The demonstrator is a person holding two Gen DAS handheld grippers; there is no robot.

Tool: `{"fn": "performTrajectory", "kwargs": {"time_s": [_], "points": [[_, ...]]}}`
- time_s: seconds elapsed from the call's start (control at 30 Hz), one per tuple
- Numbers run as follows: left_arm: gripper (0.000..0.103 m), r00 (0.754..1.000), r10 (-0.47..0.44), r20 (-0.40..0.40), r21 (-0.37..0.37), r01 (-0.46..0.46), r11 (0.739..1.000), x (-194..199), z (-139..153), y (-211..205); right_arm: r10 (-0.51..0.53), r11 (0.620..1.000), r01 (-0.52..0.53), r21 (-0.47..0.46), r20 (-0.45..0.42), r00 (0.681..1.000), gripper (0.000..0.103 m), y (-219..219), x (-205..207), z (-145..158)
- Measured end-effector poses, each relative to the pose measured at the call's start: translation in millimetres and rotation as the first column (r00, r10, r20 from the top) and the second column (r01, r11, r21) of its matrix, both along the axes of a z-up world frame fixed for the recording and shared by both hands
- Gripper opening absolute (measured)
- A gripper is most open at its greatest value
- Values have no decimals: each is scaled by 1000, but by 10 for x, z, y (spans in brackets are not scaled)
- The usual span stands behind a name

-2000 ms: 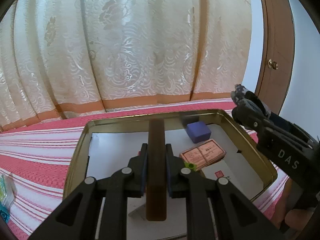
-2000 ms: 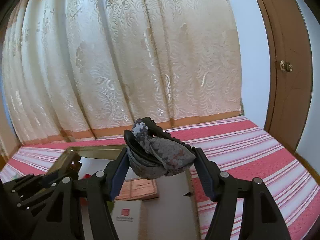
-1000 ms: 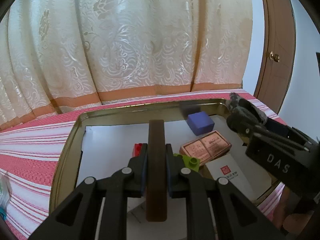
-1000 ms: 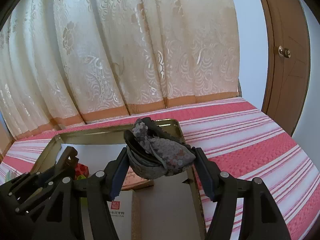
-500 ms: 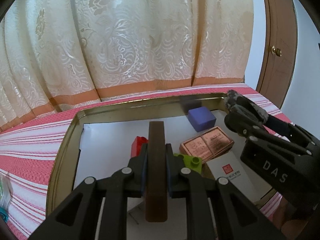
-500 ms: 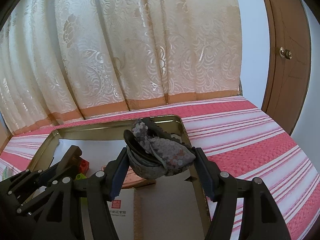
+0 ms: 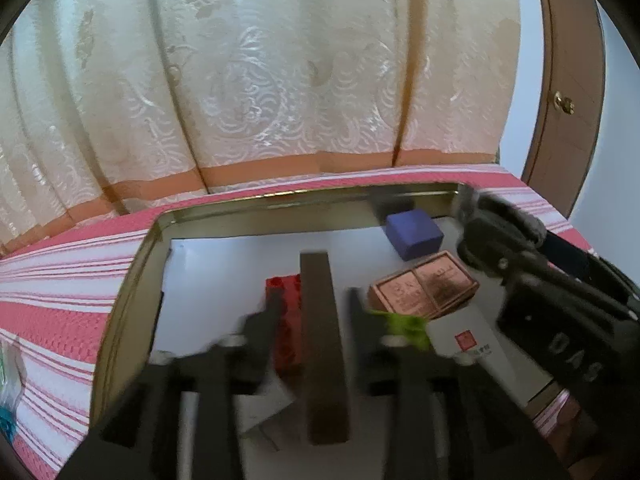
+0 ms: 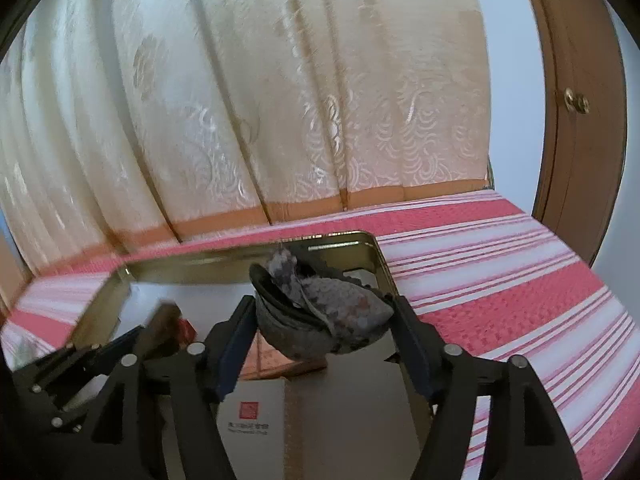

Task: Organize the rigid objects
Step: 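Lower the brown strip and grey cloth into the tin and open both grippers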

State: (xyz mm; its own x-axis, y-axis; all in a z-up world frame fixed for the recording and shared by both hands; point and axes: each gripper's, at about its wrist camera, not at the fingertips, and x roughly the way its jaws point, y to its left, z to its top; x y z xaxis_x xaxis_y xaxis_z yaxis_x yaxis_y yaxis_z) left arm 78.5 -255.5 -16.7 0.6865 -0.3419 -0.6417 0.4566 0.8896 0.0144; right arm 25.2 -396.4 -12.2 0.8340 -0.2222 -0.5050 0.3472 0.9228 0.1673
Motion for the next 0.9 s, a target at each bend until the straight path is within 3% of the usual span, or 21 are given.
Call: {"fn": "performTrajectory", "kwargs": {"time_s": [0.1,0.13,0.23,0.67,0.9], "points": [[100,998,9,55,-23,-8,1000,-90,66,41,-9,1000,8,19,55,998,82,-4,-69,25],[103,997,11,80,-32,-8,999,-132,96,56,-12,1000,11,12,68,998,85,6,-87,37],[103,994,-9,110,-47,15,999,-197,140,61,-11,1000,12,-5,108,994,91,46,-145,73],[103,996,16,86,-88,-8,996,-226,155,249,-56,995,73,-74,211,976,91,135,-370,180],[103,991,46,129,-96,-34,995,-297,184,423,-75,987,106,-125,229,970,91,262,-447,207]]}}
